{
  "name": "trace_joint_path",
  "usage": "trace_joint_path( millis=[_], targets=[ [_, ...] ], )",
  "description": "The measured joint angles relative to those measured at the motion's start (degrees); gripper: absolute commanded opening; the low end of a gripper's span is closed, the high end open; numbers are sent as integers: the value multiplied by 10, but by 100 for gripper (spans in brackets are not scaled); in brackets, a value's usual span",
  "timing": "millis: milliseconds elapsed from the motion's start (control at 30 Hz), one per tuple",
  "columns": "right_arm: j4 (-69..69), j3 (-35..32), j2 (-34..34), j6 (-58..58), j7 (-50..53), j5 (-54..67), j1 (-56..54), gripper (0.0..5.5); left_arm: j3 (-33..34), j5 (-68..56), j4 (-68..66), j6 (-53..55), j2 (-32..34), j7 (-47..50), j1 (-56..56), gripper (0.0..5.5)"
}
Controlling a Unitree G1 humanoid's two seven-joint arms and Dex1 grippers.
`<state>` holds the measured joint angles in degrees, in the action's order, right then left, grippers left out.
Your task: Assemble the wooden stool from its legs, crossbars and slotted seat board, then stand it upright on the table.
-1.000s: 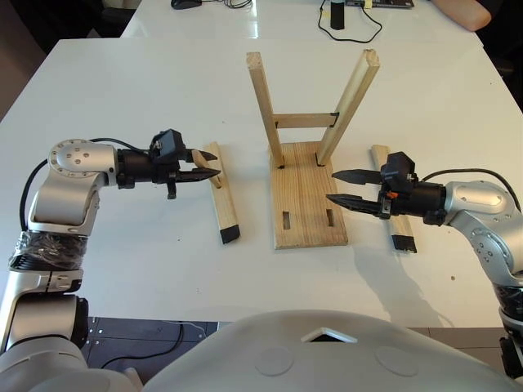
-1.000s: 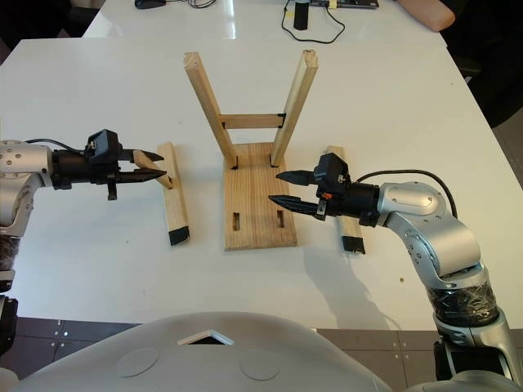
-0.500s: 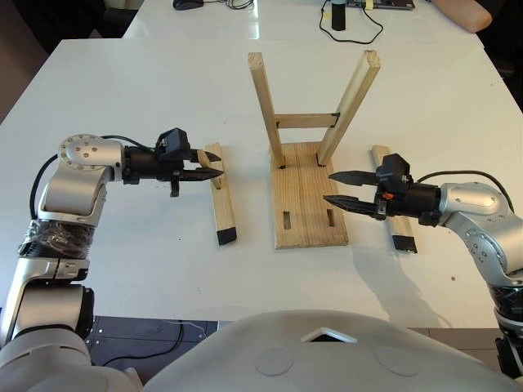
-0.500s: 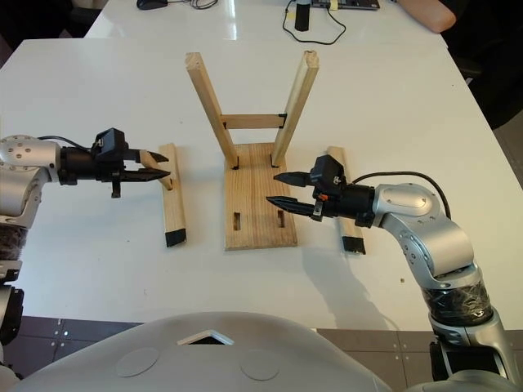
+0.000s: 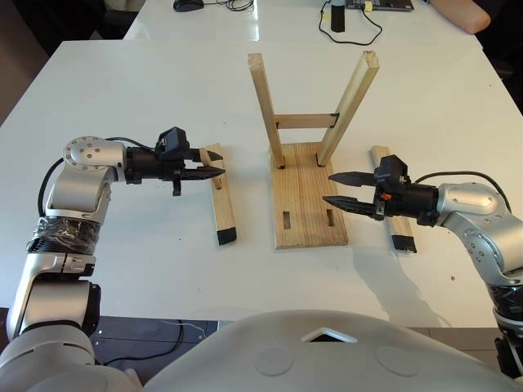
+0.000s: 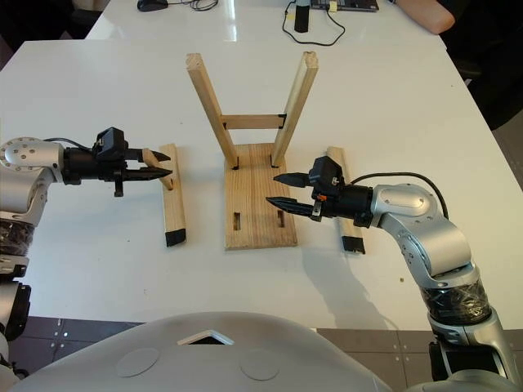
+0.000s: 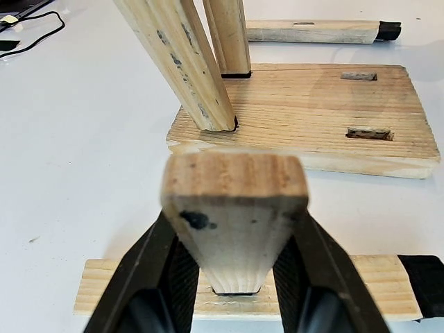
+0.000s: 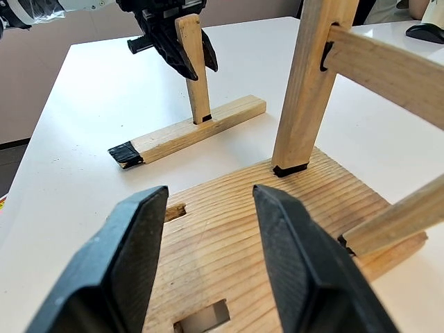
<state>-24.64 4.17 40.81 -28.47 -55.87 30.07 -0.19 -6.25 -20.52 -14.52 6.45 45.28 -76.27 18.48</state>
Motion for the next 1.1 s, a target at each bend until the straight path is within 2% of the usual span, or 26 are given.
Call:
trace_joint_path(
  millis=[400,433,567,833,967,1100],
  targets=[
    [10,1,2,4,-13,-10,-9,225,3,-22,-5,1,-12,25,-12,129],
    [11,1,2,5,-13,-11,-9,225,3,-23,-5,1,-12,26,-13,165],
    [13,1,4,9,-14,-15,-9,225,-22,-4,-36,38,-14,25,-72,225],
    [15,5,3,12,-13,-24,-11,225,-15,-3,-22,39,-17,24,-79,339],
    [15,5,3,12,-14,-25,-11,225,10,-9,-1,55,-21,38,-94,339],
    [14,4,3,14,-14,-25,-10,225,78,-73,83,104,-19,52,-112,339]
  ],
)
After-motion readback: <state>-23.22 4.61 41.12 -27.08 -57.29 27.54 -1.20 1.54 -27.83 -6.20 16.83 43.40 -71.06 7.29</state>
